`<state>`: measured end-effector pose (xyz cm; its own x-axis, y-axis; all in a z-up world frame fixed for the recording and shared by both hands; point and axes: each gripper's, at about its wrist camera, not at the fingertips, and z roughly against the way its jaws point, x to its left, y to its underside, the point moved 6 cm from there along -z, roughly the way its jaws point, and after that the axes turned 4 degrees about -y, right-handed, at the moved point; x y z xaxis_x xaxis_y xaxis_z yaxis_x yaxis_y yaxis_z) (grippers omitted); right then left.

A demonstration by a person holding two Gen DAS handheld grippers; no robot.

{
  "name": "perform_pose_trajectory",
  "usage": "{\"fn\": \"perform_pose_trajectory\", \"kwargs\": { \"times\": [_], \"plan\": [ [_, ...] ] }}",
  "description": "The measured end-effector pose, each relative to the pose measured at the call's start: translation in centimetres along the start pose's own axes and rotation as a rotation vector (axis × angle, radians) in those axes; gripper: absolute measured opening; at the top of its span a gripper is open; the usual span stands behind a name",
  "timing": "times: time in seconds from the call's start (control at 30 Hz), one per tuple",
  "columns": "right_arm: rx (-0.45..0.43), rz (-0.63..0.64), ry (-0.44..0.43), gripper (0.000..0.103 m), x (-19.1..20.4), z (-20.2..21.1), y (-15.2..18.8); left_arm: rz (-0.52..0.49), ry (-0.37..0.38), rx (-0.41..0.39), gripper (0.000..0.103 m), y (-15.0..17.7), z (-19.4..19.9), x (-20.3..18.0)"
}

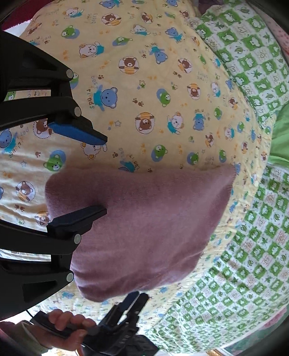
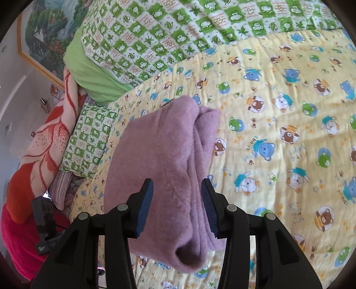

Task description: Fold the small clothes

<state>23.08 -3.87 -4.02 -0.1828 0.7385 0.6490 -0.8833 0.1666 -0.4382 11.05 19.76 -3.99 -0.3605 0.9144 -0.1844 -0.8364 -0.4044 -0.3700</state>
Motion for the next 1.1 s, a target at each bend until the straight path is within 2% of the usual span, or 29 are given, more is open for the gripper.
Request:
{"fn": "perform_pose_trajectory", "kwargs": {
  "times": [0.2, 0.23, 0.3, 0.33, 0.4, 0.47, 0.57, 0.67, 0.73, 0.8, 0.9, 1.0, 1.1],
  "plan": [
    [0.061, -0.058, -0.003, 0.048, -1.1, -4.9, -2.1, 0.049, 0.006, 0.048, 0.059, 0.0, -2.3, 0.8],
    [0.076, -0.065, -0.006, 0.033, -1.3, -5.8, -2.5, 0.051, 0.005, 0.052, 0.059, -0.1, -2.4, 0.8],
    [0.092, -0.034, 0.014, 0.016, -1.3, -6.9, -3.4, 0.054, 0.007, 0.05, 0.059, -0.3, -2.3, 0.6],
    [0.09, -0.001, 0.023, 0.015, -0.9, -7.0, -4.1, 0.048, 0.003, 0.043, 0.059, -0.5, -2.2, 0.4],
    [0.053, 0.068, -0.013, 0.014, 0.9, -6.6, -5.7, 0.036, -0.006, 0.043, 0.059, -0.7, -2.4, -0.1],
    [0.017, 0.142, -0.034, 0.014, 2.7, -6.1, -7.1, 0.039, -0.006, 0.052, 0.059, -0.7, -2.8, -0.4],
    [0.059, 0.188, 0.02, 0.014, 2.1, -7.5, -7.6, 0.035, -0.007, 0.059, 0.06, -0.6, -3.4, -0.8],
    [0.13, 0.118, 0.065, 0.014, -1.4, -9.2, -6.2, 0.018, -0.013, 0.061, 0.062, -0.3, -3.7, -0.8],
    [0.128, 0.065, 0.031, 0.016, -2.5, -8.7, -5.4, 0.01, -0.012, 0.066, 0.065, 0.0, -3.9, -0.5],
    [0.11, 0.032, 0.023, 0.017, -2.9, -7.6, -4.7, 0.017, -0.007, 0.072, 0.066, 0.2, -4.0, -0.2],
    [0.077, 0.033, 0.084, 0.042, -3.1, -5.8, -4.5, 0.03, -0.006, 0.064, 0.066, 0.2, -3.0, 0.2],
    [-0.012, -0.004, 0.064, 0.042, -2.6, -2.8, -4.7, 0.016, -0.017, 0.021, 0.062, -0.6, -1.2, -0.1],
    [-0.066, 0.053, -0.02, 0.041, -0.1, -0.3, -3.8, 0.006, -0.003, -0.003, 0.062, -1.8, -0.5, -0.8]
  ]
}}
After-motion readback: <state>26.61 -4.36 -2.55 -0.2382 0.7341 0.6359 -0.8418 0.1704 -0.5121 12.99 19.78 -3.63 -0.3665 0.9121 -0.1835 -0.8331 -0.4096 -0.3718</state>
